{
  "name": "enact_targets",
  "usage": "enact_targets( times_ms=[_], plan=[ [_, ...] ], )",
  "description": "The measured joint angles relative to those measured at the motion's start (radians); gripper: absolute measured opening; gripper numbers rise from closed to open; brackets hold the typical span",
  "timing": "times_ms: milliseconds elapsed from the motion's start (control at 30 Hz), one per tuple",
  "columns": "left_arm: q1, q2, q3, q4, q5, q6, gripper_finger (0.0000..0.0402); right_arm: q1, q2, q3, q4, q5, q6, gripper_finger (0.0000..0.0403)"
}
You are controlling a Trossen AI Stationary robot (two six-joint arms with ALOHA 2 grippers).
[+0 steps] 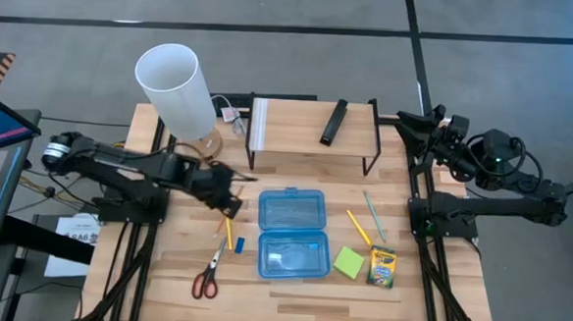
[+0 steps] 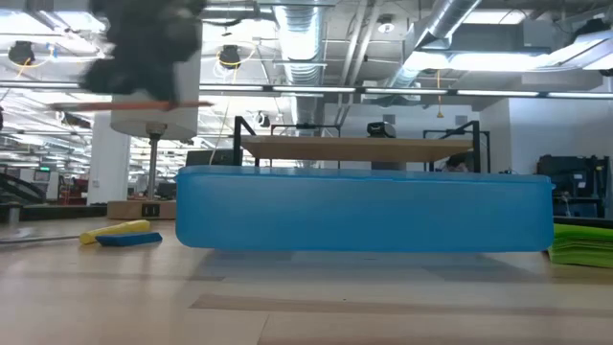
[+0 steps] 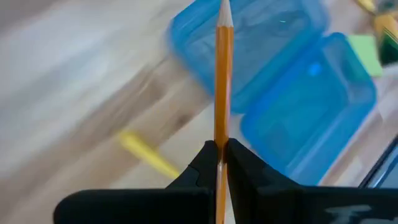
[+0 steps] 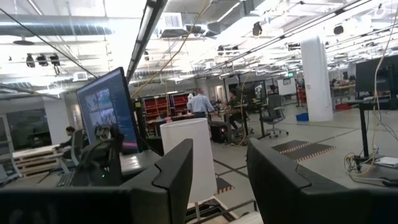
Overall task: Pack school essentials
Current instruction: Put the left orange pencil into the blue supply box
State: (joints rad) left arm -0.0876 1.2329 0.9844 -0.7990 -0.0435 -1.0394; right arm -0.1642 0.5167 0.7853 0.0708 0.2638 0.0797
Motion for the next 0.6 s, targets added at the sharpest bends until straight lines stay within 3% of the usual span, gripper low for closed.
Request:
enact_targets(
  times_ms=[300, 600],
  plan=[
    [0.038, 0.413, 0.413, 0.005, 0.117, 0.540, 0.0000, 0.000, 0.000, 0.000, -0.002, 0.000, -0.001, 0.0173],
    [0.039, 0.718, 0.698, -0.028, 0.288, 0.811, 0.0000, 0.000, 0.000, 0.000, -0.001, 0.000, -0.001, 0.0173]
  ],
)
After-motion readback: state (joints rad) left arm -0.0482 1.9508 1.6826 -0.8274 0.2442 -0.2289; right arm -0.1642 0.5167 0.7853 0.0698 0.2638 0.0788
